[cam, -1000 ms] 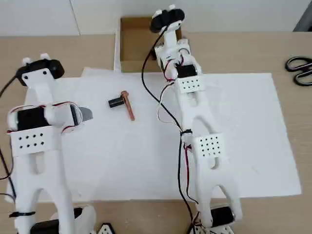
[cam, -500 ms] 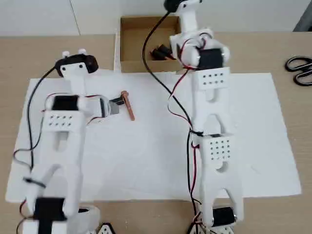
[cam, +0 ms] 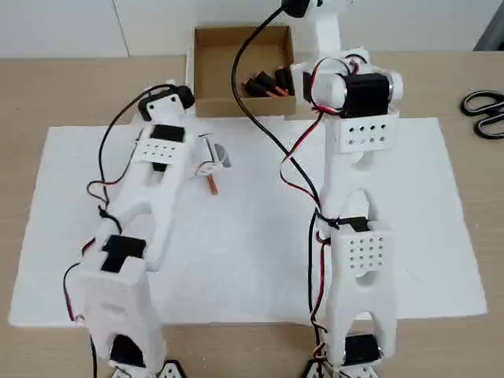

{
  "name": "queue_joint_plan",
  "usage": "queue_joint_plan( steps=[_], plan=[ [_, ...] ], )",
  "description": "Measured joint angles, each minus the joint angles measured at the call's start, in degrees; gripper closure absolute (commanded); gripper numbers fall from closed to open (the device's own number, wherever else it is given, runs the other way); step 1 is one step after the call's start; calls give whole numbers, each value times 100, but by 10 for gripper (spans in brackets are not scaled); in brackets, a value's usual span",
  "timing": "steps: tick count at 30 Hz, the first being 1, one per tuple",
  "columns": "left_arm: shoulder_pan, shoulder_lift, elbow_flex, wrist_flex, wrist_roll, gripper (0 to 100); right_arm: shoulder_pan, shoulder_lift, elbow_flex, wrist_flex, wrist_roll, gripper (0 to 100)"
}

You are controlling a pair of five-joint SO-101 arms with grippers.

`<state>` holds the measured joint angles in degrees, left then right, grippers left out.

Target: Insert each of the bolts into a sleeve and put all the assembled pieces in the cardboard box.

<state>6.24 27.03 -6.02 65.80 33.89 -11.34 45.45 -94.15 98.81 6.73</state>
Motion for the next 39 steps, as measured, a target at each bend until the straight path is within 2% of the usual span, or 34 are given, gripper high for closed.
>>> queue_joint_plan(
  steps=[7, 22, 27, 36, 39],
  plan=[
    [44, 264, -536, 141, 79, 754, -167, 0, 0, 0, 0, 734],
    [53, 642, -607, -246, 79, 755, -220, 0, 0, 0, 0, 734],
    [70, 642, -607, -246, 79, 839, -220, 0, 0, 0, 0, 734],
    [334, 642, -607, -211, -123, 859, -220, 0, 0, 0, 0, 734],
    [501, 642, -615, -176, -149, 901, -220, 0, 0, 9, 0, 734]
  ],
)
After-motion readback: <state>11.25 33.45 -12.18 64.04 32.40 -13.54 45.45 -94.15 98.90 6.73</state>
